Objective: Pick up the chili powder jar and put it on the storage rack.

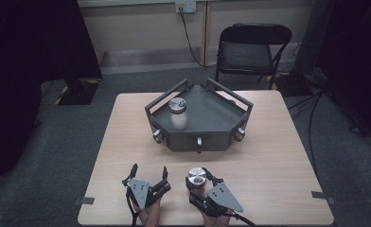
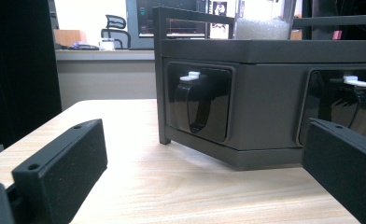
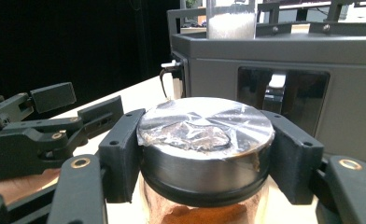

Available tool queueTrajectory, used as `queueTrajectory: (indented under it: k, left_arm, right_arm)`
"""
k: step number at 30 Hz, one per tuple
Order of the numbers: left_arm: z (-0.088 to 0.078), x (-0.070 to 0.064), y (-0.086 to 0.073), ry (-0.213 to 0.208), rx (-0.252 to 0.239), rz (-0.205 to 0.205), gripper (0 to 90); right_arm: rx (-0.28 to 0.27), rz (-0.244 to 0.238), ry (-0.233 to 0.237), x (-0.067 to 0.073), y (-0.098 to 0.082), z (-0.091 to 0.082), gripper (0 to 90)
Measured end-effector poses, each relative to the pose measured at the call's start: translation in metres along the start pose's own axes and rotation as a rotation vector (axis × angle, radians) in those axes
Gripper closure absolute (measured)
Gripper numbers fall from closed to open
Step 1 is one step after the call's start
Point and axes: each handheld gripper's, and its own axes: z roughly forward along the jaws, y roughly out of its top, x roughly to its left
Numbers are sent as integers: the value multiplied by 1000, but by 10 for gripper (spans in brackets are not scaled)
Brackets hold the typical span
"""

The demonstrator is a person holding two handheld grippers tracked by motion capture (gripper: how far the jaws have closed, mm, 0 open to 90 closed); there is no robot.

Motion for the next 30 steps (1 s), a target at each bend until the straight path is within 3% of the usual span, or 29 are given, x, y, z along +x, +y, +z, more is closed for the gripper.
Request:
queueTrajectory:
  k: [9, 14, 30]
  left_arm:
    - [0, 0, 0, 0, 0, 0, 2]
    - [0, 0, 0, 0, 0, 0, 2]
    - [0, 0, 0, -2, 0, 0, 2]
  right_arm:
    - [-9, -30, 23, -8, 16, 7, 350]
    - [14, -59, 49, -17, 27, 11, 350]
    - [2, -72, 83, -42, 58, 18, 350]
